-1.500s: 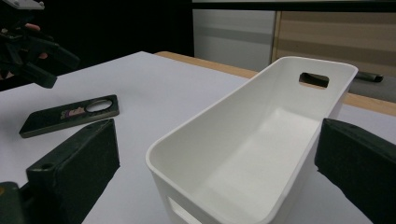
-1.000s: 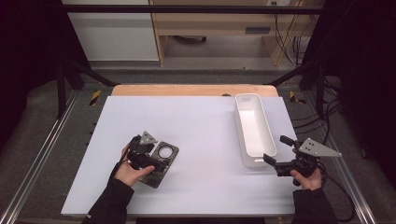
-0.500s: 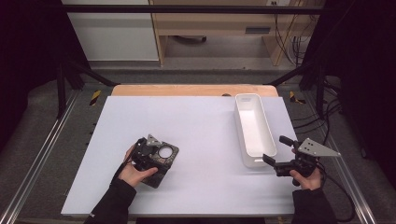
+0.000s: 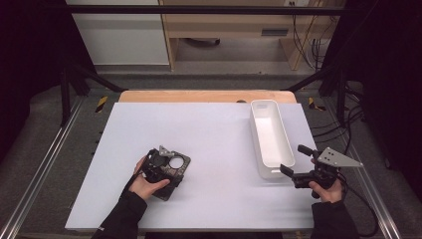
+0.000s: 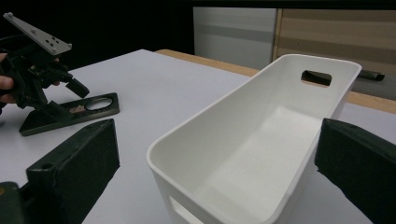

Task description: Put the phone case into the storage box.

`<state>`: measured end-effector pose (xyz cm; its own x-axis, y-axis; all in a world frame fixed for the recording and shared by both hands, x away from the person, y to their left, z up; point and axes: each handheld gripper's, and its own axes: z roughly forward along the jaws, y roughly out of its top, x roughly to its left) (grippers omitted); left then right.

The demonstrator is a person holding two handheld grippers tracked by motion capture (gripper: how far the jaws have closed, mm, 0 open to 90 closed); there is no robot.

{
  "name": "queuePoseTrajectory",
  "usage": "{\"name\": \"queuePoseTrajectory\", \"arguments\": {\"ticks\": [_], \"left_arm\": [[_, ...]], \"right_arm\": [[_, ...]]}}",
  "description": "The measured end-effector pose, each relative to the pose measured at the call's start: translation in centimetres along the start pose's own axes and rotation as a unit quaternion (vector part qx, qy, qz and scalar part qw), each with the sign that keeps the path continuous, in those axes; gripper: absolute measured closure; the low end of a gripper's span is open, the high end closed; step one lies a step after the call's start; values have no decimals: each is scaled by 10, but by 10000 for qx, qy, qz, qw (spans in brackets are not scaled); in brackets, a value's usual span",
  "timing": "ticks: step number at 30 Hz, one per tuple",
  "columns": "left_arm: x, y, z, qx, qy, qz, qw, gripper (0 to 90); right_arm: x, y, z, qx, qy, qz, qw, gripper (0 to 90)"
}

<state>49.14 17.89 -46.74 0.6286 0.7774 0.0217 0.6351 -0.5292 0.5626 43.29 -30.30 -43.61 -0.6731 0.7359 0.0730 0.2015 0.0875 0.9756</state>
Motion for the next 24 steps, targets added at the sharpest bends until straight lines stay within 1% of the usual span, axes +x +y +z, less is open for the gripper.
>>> {"name": "queuePoseTrajectory", "arguments": {"ticks": [4, 6, 13, 18, 20, 24], "left_arm": [[0, -1, 2, 26, -14, -63, 10000, 6], [0, -2, 5, 70, -8, -72, 9999, 7], [-1, -2, 6, 106, 23, -96, 9999, 15], [-2, -2, 6, 116, 71, -86, 9999, 31], [-3, -2, 6, 123, 123, -78, 9998, 44], [-3, -2, 6, 132, 137, -77, 9998, 48]], "right_arm": [[0, 0, 0, -11, -1, 11, 10000, 3], [0, 0, 0, -14, 1, 14, 10000, 3], [0, 0, 0, -7, -2, 6, 10000, 3], [0, 0, -1, -11, -2, 13, 10000, 3], [0, 0, 0, -9, -2, 11, 10000, 3], [0, 0, 0, 0, -2, 1, 10000, 3]]}}
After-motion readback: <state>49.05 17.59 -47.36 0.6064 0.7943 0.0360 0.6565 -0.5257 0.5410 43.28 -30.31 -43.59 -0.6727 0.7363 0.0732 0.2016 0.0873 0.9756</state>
